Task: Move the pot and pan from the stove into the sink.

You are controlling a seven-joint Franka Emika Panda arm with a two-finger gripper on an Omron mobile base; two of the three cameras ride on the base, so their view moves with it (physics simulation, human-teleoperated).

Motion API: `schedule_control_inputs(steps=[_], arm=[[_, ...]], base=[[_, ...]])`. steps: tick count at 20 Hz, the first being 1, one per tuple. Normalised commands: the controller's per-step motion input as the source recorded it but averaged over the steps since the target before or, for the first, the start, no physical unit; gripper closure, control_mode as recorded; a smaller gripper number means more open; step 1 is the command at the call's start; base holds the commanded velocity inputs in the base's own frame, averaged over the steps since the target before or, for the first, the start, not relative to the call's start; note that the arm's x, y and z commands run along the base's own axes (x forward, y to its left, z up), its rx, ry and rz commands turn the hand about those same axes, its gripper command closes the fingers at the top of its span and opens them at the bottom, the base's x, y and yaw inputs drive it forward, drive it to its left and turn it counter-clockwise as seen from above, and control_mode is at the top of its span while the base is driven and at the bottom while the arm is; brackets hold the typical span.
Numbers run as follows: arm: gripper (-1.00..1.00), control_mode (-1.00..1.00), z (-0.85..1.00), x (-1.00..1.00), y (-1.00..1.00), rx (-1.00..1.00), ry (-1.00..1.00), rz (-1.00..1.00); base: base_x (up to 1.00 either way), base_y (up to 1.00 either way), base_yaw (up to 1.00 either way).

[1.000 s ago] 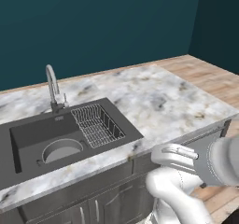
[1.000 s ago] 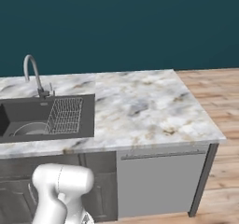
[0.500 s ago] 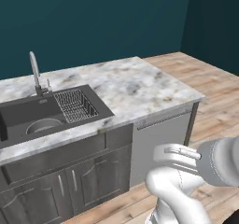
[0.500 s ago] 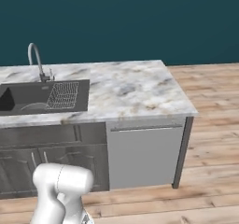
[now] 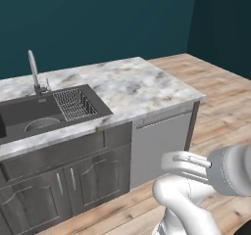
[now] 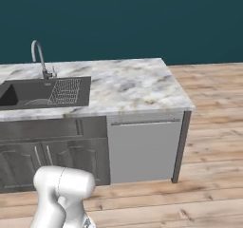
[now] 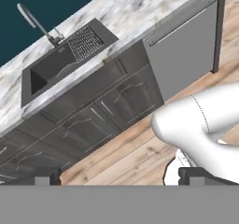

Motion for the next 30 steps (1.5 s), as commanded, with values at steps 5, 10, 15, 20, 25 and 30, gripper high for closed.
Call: schedule_control_inputs(steps=[5,10,15,20,25,30], arm=[[-1.00,1.00,0.00,0.00,0.00,0.00,0.00,0.00],[-1.00,1.00,0.00,0.00,0.00,0.00,0.00,0.00],[-1.00,1.00,0.00,0.00,0.00,0.00,0.00,0.00],[-1.00,1.00,0.00,0.00,0.00,0.00,0.00,0.00],[-1.00,1.00,0.00,0.00,0.00,0.00,0.00,0.00],[-1.00,1.00,0.00,0.00,0.00,0.00,0.00,0.00]], base=[[0.07,-0.19,-0.29],[0.09,-0.21,-0.45],[0.08,-0.20,-0.46],[0.08,-0.18,-0.46],[0.08,-0.20,-0.46],[0.11,-0.27,-0.43]])
